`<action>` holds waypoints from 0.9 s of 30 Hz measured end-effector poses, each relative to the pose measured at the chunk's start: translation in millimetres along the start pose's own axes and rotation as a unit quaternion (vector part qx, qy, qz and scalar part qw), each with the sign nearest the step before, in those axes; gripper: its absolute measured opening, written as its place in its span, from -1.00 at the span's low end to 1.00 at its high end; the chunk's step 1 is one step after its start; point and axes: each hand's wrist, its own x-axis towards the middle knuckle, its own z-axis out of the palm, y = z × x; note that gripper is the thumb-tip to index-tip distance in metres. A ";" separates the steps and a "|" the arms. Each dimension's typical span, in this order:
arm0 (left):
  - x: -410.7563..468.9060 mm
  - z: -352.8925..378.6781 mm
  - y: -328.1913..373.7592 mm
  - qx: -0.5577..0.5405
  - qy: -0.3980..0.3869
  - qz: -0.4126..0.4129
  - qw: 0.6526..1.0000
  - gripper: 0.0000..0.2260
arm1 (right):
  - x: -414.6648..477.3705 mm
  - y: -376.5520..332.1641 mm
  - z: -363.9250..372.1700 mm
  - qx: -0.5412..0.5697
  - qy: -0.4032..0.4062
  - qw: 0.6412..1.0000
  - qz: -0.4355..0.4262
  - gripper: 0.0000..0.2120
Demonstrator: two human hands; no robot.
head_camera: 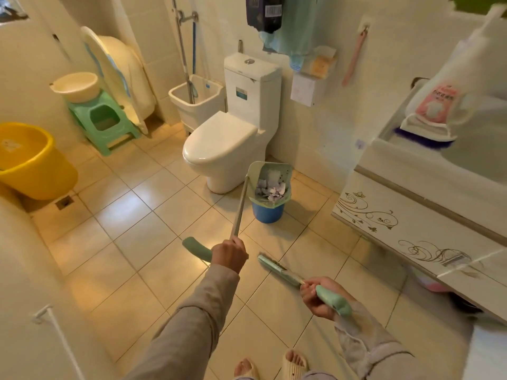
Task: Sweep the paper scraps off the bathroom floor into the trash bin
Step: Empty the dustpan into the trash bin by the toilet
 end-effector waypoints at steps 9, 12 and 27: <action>13.0 -7.5 -18.0 0.048 0.017 0.016 0.999 -0.52 | -4.0 -3.3 2.9 0.007 0.005 1.000 -0.008 -0.66; 20.2 -18.0 -31.4 0.092 0.036 0.028 0.995 -0.54 | -3.1 -3.0 3.5 0.006 0.007 1.000 -0.010 -0.65; 24.1 -26.1 -47.2 0.146 0.078 0.021 0.986 -0.64 | 2.9 -5.0 -0.2 -0.013 0.001 1.000 -0.009 -0.52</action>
